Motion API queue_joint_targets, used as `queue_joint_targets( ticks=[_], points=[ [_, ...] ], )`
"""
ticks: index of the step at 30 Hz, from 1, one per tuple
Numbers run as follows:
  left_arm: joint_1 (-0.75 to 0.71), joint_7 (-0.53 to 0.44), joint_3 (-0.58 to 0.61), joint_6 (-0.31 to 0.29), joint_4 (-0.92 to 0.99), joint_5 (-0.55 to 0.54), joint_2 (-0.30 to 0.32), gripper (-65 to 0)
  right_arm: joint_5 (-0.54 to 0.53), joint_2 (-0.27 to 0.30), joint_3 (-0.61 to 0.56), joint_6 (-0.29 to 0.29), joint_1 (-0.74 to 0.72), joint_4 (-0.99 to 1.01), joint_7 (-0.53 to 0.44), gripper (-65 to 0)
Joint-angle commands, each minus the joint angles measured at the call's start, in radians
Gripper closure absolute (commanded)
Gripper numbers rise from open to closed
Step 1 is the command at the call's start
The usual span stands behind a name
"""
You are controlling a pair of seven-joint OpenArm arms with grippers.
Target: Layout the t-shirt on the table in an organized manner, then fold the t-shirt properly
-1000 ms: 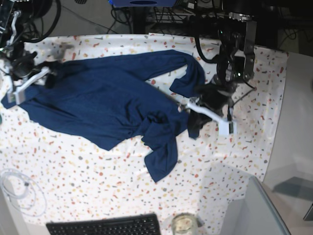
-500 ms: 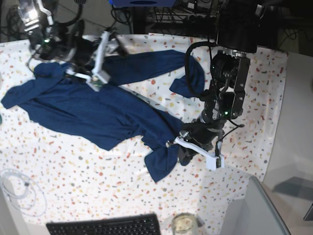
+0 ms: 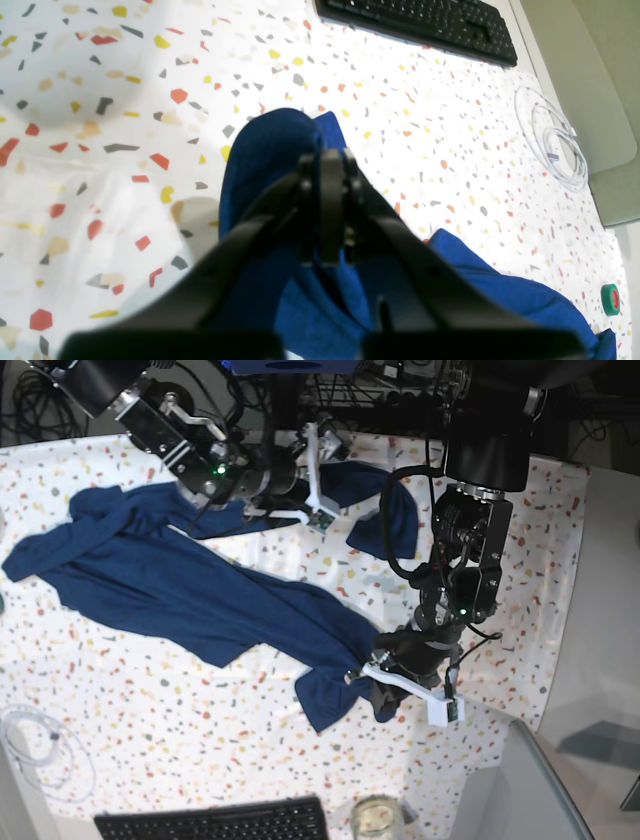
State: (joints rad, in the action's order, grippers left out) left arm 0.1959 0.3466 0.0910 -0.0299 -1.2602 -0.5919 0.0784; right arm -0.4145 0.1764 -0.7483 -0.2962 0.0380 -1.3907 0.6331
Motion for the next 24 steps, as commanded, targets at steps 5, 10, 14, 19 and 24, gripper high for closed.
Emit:
queue_joint_targets(
  ticks=[5,10,14,19,24],
  points=[
    [-0.003,-0.030,-0.012,-0.009,-0.017,-0.003,0.016,0.0,-0.007,-0.005,0.002,-0.001,-0.019,0.104,-0.111,-46.5],
    [-0.043,-0.030,-0.004,-0.009,-0.019,-0.001,0.051,0.0,-0.007,0.007,0.009,-0.001,-0.016,0.130,-0.151,-11.3],
    [-0.086,-0.031,-0.009,-0.009,-0.019,0.056,0.080,0.0,-0.007,0.050,0.011,-0.001,0.015,0.060,-0.151,-1.5],
    [-0.151,-0.033,-0.015,-0.011,-0.026,0.255,0.074,0.0,-0.008,0.114,0.108,-0.001,0.119,-0.152,-0.146,-0.5],
    [-0.249,-0.034,-0.015,-0.011,-0.071,0.304,0.079,0.0,-0.010,0.180,0.263,-0.001,0.228,-0.378,-0.112,-0.5]
  ],
)
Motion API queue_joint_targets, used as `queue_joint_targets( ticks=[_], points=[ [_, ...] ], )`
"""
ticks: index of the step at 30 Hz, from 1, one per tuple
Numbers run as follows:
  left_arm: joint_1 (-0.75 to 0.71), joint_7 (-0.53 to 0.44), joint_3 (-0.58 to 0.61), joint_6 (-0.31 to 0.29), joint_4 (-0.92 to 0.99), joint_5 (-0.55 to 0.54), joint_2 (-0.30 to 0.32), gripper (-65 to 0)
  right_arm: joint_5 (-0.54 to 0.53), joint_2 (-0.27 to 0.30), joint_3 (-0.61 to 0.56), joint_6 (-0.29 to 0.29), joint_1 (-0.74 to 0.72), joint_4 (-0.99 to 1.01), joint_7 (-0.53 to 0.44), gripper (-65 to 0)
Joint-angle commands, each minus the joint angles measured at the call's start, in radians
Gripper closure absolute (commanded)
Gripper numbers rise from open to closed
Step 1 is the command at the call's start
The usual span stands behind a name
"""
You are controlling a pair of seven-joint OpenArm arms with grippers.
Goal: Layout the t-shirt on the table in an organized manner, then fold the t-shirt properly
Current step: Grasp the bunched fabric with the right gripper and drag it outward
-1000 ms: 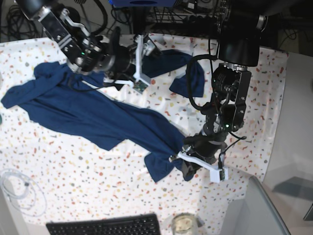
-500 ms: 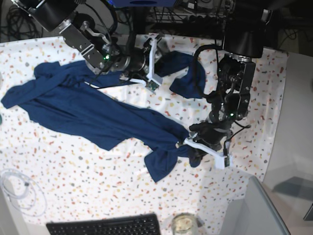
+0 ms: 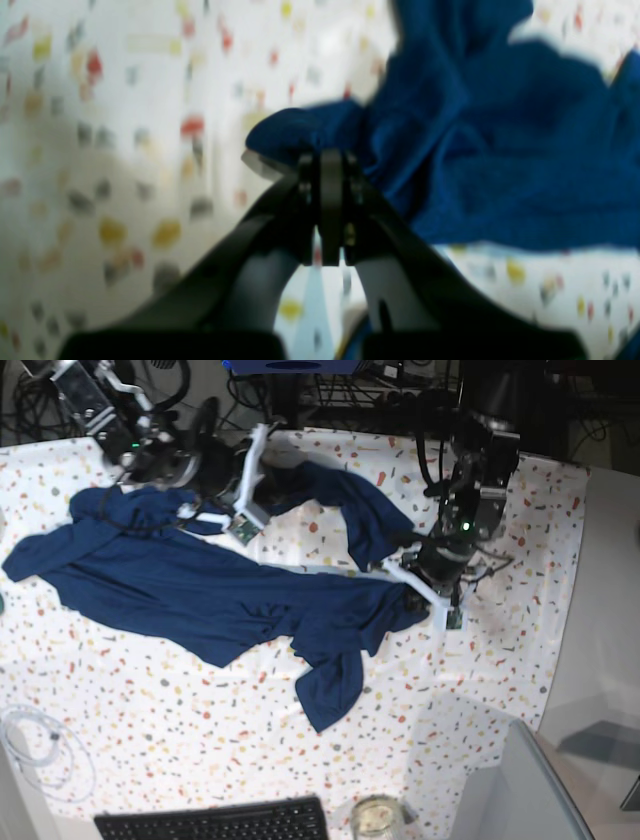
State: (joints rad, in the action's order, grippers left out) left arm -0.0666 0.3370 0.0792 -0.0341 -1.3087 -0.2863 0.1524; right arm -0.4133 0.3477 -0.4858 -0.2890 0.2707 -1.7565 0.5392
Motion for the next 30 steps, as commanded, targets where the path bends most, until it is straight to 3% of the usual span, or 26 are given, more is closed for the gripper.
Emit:
queue_joint_targets(
  ticks=[1,6,9,12,21,27,29,30],
  points=[
    [-0.012,-0.025,-0.006,-0.007,-0.041,0.002,0.006,0.0,-0.011,0.015,0.043,-0.008,0.011,-0.055,0.000,-0.5],
    [-0.109,-0.025,-0.112,-0.010,-0.090,0.005,0.008,0.0,-0.014,0.014,0.255,-0.014,0.029,-0.214,0.084,-0.5],
    [-0.134,-0.025,-0.141,-0.010,-0.091,0.005,0.008,0.0,-0.016,0.011,0.313,-0.016,-0.015,-0.253,0.135,-0.5],
    [-0.174,-0.025,-0.132,-0.010,-0.096,0.005,0.008,0.0,-0.016,0.004,0.309,-0.016,-0.113,-0.239,0.186,-0.5],
    [-0.335,-0.025,-0.141,-0.010,-0.207,0.005,0.008,0.0,-0.011,-0.132,0.302,-0.016,-0.431,-0.127,0.332,-0.5],
    [-0.344,-0.025,-0.141,-0.010,-0.228,0.005,0.006,0.0,-0.011,-0.181,0.298,-0.016,-0.485,0.030,0.361,-1.2],
    [-0.342,-0.025,-0.141,-0.010,-0.226,0.005,0.006,0.0,-0.009,-0.177,0.269,-0.016,-0.449,0.030,0.410,-6.6],
    [-0.342,-0.025,-0.141,-0.010,-0.225,0.005,0.006,0.0,-0.006,-0.167,0.246,-0.016,-0.433,0.030,0.424,-12.6]
  ],
)
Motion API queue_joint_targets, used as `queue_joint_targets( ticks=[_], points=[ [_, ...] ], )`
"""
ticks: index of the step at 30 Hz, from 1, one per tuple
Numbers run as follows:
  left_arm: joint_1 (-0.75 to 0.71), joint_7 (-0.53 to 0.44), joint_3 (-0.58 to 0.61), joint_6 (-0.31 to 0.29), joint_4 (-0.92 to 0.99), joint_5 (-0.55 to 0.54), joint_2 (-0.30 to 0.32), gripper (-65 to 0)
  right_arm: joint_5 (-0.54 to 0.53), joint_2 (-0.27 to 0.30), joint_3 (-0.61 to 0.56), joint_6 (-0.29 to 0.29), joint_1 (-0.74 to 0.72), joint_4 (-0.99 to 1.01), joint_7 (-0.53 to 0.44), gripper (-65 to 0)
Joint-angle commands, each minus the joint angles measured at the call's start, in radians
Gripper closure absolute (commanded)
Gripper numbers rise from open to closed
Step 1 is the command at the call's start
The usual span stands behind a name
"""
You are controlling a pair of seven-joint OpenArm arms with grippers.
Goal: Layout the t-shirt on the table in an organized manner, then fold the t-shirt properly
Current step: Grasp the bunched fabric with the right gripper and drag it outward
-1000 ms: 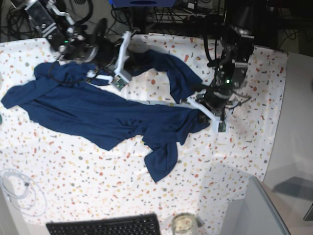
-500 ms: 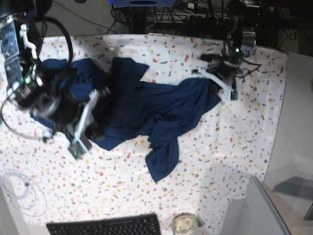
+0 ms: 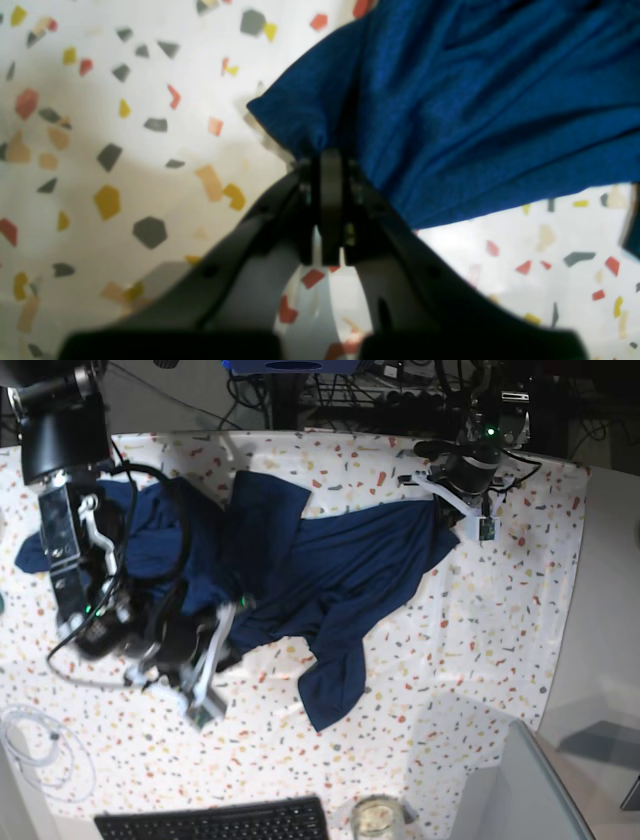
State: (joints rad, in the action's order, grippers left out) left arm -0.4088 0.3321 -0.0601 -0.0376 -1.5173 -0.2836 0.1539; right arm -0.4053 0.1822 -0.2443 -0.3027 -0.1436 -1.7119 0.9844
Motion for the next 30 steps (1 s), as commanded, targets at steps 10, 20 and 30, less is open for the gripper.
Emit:
queue_joint_targets(
  ticks=[10,20,30],
  points=[
    [0.004,-0.018,0.007,-0.006,-0.019,0.002,0.005,0.0,0.058,0.029,-0.051,0.006,0.020,0.212,-0.287,-62.6],
    [0.001,-0.018,0.007,-0.006,-0.012,0.002,0.003,0.0,0.177,-0.011,-0.051,0.004,0.019,0.372,-0.413,-43.2],
    [0.001,-0.018,0.004,-0.006,-0.010,0.002,0.003,0.0,0.176,-0.013,-0.045,0.003,0.066,0.088,-0.299,0.0]
  ],
)
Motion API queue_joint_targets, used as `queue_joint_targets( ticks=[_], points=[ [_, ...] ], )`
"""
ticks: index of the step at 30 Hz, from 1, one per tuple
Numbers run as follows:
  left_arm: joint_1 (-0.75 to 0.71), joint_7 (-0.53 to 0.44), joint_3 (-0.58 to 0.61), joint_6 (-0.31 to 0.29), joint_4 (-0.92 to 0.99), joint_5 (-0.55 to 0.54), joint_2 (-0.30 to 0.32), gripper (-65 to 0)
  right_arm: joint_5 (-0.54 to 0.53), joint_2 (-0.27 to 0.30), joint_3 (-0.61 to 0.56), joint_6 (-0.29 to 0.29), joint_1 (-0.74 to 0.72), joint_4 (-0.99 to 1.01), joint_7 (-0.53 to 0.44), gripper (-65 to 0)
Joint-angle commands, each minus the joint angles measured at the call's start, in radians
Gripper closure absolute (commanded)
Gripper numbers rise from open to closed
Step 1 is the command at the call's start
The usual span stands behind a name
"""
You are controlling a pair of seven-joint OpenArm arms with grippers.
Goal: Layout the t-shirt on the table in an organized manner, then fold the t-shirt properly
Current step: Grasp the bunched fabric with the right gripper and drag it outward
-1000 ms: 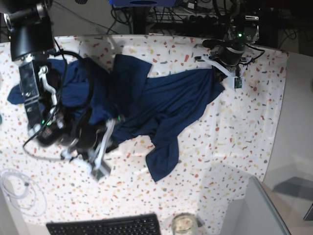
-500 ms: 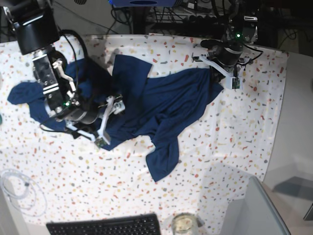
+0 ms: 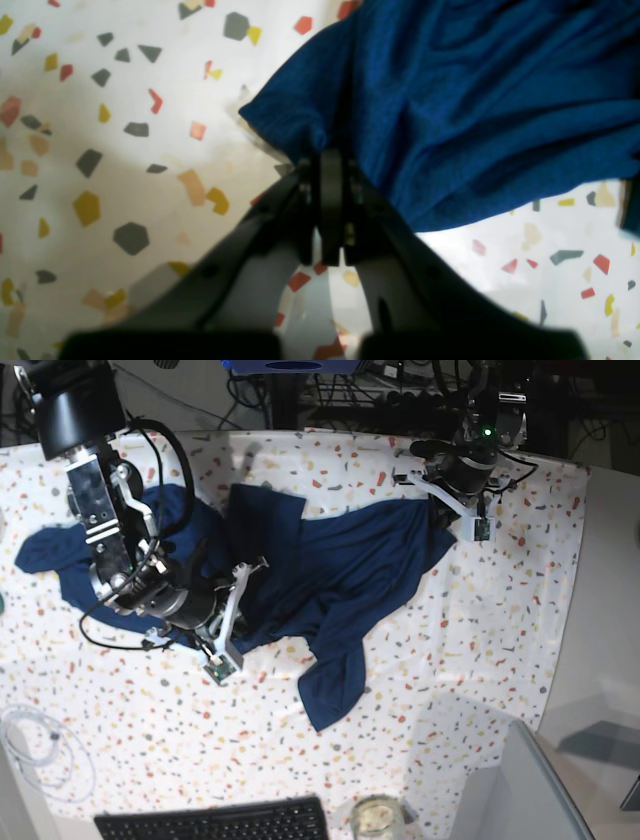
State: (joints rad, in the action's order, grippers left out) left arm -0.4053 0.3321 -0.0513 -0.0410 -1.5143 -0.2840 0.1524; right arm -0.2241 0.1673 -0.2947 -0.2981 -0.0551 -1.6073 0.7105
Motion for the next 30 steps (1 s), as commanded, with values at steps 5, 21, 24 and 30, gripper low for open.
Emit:
queue_joint_targets(
  ticks=[5,21,24,30],
  points=[
    [-0.002,-0.018,-0.002,-0.003,-0.013,0.002,0.005,0.0,-0.005,-0.008,0.007,0.000,-0.024,-0.235,0.067,0.0],
    [-0.007,-0.018,0.000,-0.003,-0.013,0.002,0.005,0.0,-0.004,-0.102,0.294,0.000,-0.059,-0.060,0.120,-38.1],
    [-0.010,-0.017,-0.006,-0.003,-0.019,0.002,0.005,0.0,0.002,-0.097,0.415,0.000,0.094,-0.235,0.091,-50.0],
    [-0.010,-0.017,-0.011,-0.003,-0.021,0.002,0.006,0.0,-0.002,-0.007,0.615,0.000,0.248,-0.164,0.085,-52.5]
  ],
)
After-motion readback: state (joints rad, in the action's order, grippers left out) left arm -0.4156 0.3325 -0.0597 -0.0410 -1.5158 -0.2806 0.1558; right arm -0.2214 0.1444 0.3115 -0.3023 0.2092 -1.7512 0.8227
